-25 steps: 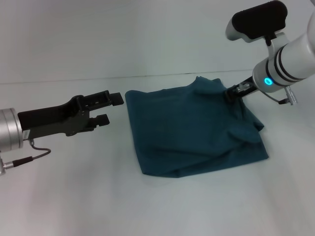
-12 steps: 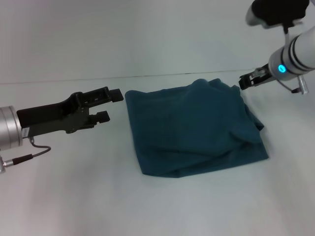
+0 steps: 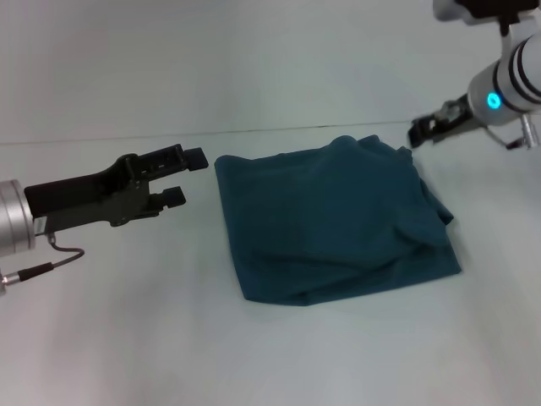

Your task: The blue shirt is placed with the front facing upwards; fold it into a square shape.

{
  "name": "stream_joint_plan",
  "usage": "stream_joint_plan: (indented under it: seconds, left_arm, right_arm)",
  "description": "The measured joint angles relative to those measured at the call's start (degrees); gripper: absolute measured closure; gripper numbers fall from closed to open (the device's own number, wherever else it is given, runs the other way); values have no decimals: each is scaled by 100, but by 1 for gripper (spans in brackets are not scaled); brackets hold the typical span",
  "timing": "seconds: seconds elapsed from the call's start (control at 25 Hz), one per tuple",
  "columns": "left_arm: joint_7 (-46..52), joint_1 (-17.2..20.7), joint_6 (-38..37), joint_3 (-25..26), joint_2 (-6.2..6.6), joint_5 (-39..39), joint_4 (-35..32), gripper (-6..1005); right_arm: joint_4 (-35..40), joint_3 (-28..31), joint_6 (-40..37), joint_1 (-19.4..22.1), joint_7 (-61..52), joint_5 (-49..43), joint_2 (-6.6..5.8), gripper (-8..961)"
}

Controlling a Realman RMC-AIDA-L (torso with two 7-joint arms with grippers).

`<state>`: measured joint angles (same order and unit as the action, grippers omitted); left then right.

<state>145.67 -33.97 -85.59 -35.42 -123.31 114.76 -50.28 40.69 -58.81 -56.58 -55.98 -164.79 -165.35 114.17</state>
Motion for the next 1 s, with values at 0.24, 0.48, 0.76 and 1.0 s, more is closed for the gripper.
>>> stream_joint_plan:
  seconds: [0.24,0.48,0.76,1.0]
  left_arm:
    - [-8,3,9,11,10,-7,0,79]
    - [-16,5,26,3,6,-8,0,79]
    - [-25,19,25,6,0,-15,0,79]
    - [-36,22,42,9,-4,-15,0,79]
  right_arm:
    - [262,119,-1303,179,736,1060,-20,620]
    - [490,217,-1992,347,1139,1951,26,622]
    - [354,188,-2292,339,1067,1609,39,623]
    - [341,225,-2495,359,866,934,-42,625]
